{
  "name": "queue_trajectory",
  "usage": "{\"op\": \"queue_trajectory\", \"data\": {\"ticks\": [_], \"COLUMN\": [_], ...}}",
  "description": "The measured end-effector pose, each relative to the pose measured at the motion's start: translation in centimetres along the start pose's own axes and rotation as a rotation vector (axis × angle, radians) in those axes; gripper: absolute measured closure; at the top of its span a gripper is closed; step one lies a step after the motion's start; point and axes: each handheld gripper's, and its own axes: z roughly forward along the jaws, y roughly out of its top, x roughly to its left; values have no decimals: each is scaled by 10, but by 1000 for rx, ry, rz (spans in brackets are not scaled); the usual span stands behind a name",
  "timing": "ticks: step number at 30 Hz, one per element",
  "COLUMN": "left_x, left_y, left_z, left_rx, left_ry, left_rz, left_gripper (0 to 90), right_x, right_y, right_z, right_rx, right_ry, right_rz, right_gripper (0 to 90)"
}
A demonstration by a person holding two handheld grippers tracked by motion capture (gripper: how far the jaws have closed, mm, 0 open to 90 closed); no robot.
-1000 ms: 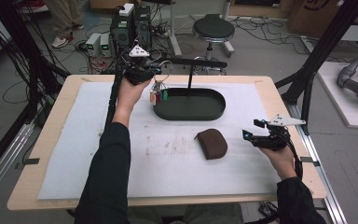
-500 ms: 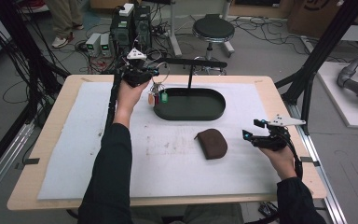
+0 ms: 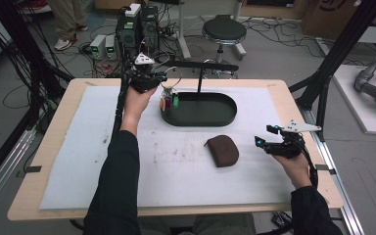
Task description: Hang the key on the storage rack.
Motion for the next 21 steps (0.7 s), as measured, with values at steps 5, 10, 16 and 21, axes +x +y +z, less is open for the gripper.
{"op": "queue_trajectory", "data": {"ticks": [5, 10, 16, 21], "left_x": [1, -1, -9, -20], "left_y": [1, 1, -8, -26], "left_z": [-4, -14, -36, -61], "left_rx": [-1, -11, -51, -86], "left_ry": [31, 44, 15, -28], "left_rz": [-12, -31, -3, 4], "left_gripper": [646, 509, 415, 377], "right_x": [0, 1, 1, 3], "right_y": [0, 0, 0, 0], "right_z": [0, 0, 0, 1], "right_rx": [4, 5, 5, 10], "right_ry": [-1, 1, -1, -1], "right_rz": [-2, 2, -5, -8], "right_gripper": [260, 260, 260, 260]}}
